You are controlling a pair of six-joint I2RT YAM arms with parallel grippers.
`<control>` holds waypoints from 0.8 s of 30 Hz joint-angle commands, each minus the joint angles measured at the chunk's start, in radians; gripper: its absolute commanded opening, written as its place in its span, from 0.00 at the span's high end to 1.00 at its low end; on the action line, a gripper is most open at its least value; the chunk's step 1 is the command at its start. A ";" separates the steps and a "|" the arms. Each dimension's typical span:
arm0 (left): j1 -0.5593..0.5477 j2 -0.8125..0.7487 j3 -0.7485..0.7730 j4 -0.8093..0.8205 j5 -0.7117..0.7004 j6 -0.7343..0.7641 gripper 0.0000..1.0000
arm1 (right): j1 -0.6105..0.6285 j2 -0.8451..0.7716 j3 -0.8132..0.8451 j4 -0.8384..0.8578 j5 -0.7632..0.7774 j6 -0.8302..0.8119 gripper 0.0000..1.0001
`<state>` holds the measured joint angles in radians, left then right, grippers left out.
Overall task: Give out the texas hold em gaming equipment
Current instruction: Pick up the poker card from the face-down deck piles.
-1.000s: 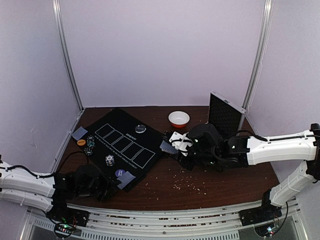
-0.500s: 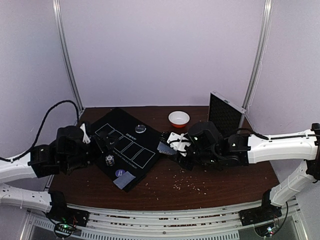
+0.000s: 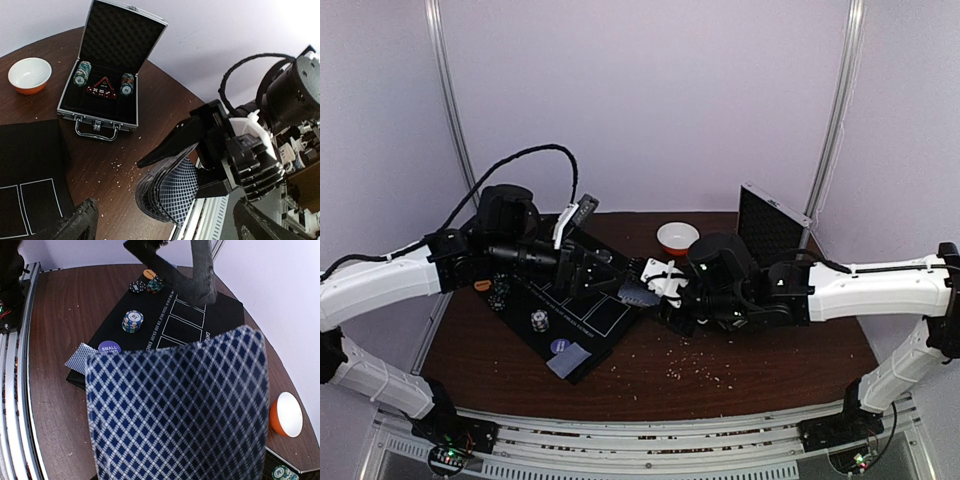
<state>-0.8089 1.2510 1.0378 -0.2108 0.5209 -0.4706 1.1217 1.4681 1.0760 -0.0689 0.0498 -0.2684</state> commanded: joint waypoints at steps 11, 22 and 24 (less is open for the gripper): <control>0.004 0.111 0.114 0.002 -0.011 0.199 0.36 | 0.005 0.073 0.091 0.026 -0.036 -0.033 0.56; 0.019 0.107 0.113 -0.057 -0.104 0.205 0.74 | 0.005 0.077 0.092 0.028 -0.015 -0.046 0.56; 0.025 0.094 0.106 -0.059 -0.094 0.203 0.74 | 0.006 0.076 0.089 0.029 -0.009 -0.046 0.56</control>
<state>-0.8028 1.3739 1.1374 -0.2710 0.4637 -0.2775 1.1206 1.5436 1.1435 -0.0570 0.0349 -0.3027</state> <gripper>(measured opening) 0.264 0.441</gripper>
